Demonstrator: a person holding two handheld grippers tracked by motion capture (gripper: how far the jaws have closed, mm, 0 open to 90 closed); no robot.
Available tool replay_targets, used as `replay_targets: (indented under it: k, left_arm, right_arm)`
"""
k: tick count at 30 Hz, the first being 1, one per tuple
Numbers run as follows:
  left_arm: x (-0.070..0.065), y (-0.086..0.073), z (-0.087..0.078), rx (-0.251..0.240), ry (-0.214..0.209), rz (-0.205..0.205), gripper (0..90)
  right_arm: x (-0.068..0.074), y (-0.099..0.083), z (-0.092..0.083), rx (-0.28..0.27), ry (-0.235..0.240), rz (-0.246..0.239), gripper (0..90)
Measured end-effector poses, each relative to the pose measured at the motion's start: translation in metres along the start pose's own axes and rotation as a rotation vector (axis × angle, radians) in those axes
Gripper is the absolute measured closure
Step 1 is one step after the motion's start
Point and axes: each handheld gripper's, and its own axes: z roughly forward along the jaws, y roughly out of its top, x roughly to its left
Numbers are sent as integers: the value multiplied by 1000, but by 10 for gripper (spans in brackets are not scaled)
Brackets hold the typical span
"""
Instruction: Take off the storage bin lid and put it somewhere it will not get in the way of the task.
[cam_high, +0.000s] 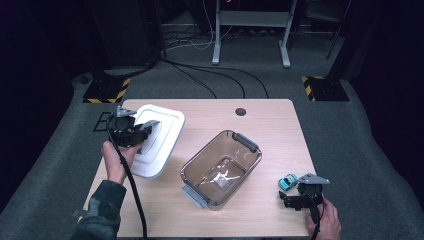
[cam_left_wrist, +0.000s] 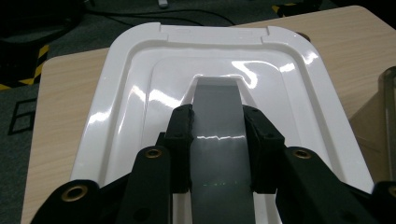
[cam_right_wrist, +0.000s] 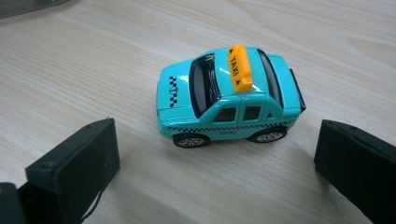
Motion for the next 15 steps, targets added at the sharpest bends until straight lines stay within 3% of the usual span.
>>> replay_targets:
  k: [15]
  left_arm:
    - [31, -23, 24, 52, 91, -83, 668]
  right_arm:
    - [0, 0, 0, 0, 0, 0, 0]
